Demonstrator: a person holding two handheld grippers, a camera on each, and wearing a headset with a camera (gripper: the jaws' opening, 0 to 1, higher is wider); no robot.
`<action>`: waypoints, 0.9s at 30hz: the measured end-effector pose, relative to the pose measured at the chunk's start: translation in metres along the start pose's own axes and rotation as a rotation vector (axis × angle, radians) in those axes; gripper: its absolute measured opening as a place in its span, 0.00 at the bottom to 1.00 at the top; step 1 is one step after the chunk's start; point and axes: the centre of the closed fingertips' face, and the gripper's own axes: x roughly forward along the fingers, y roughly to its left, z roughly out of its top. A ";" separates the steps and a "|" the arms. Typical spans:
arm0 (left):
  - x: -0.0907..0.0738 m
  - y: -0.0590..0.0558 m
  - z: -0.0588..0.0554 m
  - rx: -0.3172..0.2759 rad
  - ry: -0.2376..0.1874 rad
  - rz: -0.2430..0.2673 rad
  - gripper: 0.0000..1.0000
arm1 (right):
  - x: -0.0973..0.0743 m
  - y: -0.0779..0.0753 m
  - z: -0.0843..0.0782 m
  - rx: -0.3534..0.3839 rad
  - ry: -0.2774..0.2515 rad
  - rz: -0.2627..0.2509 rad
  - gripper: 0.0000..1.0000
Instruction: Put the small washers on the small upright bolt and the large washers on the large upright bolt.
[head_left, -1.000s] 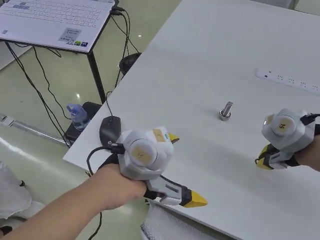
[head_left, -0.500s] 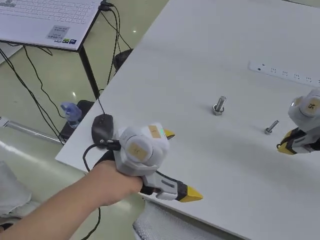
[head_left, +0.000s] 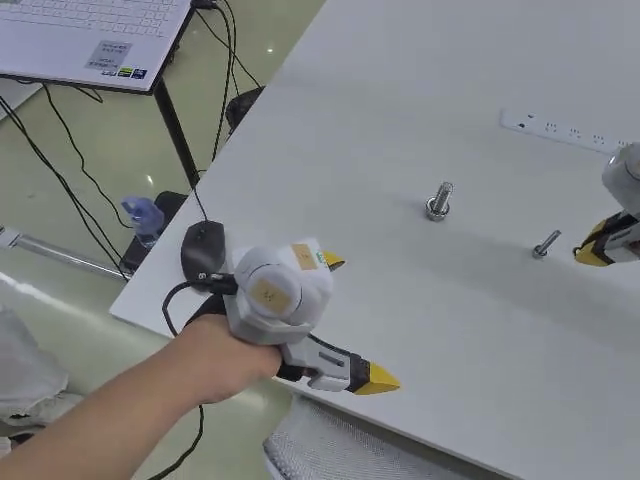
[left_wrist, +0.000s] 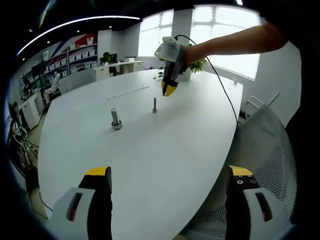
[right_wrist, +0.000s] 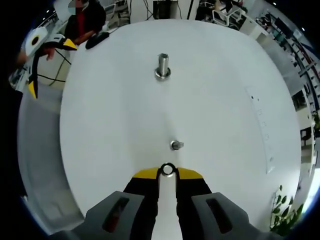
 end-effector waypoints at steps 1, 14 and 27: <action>0.000 0.001 -0.001 0.000 0.002 0.001 0.95 | -0.002 -0.005 0.002 0.007 -0.007 -0.002 0.12; 0.000 0.010 -0.011 0.032 0.045 0.017 0.95 | 0.009 -0.021 0.018 -0.009 -0.024 0.013 0.12; 0.001 0.012 -0.015 0.055 0.083 0.017 0.94 | 0.024 -0.018 0.023 -0.031 0.000 0.032 0.12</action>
